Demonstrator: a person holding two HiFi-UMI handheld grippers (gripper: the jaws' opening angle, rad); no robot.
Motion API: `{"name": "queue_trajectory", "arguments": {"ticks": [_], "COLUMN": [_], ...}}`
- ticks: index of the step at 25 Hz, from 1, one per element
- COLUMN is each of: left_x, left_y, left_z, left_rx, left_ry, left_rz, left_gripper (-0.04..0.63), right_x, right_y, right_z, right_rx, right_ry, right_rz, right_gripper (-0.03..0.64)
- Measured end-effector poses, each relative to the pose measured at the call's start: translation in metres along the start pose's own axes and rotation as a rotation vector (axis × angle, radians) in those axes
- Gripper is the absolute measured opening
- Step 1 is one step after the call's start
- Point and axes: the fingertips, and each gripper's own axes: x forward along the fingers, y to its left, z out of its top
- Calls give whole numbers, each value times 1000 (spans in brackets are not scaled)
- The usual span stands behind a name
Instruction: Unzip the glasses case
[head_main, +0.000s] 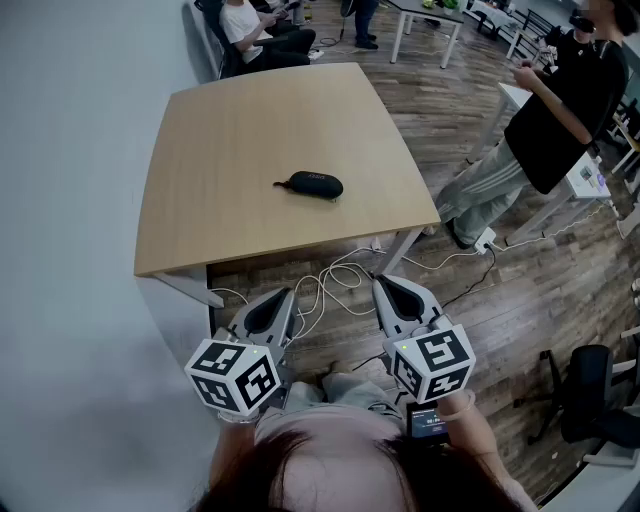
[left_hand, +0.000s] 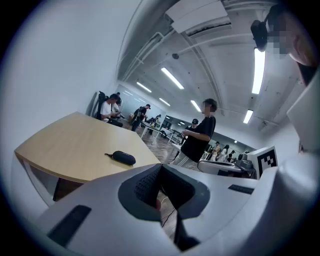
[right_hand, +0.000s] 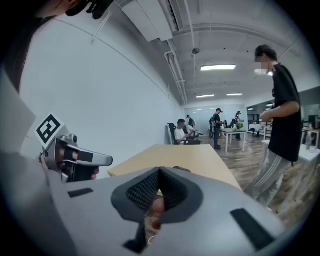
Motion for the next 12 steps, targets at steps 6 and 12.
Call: {"name": "queue_trajectory", "arguments": {"ticks": [6, 12], "left_x": [31, 57], "left_y": [-17, -25], "left_z": [2, 6], "left_rx": [-8, -21], "left_ry": [-11, -33], "left_rz": [13, 52], "left_gripper": [-8, -8], "right_x": [2, 12], "right_y": [-31, -57], "right_z": [3, 3], "right_rx": [-5, -29], "right_ry": [-2, 8], "right_rz": [30, 69], "right_gripper": [15, 15]}}
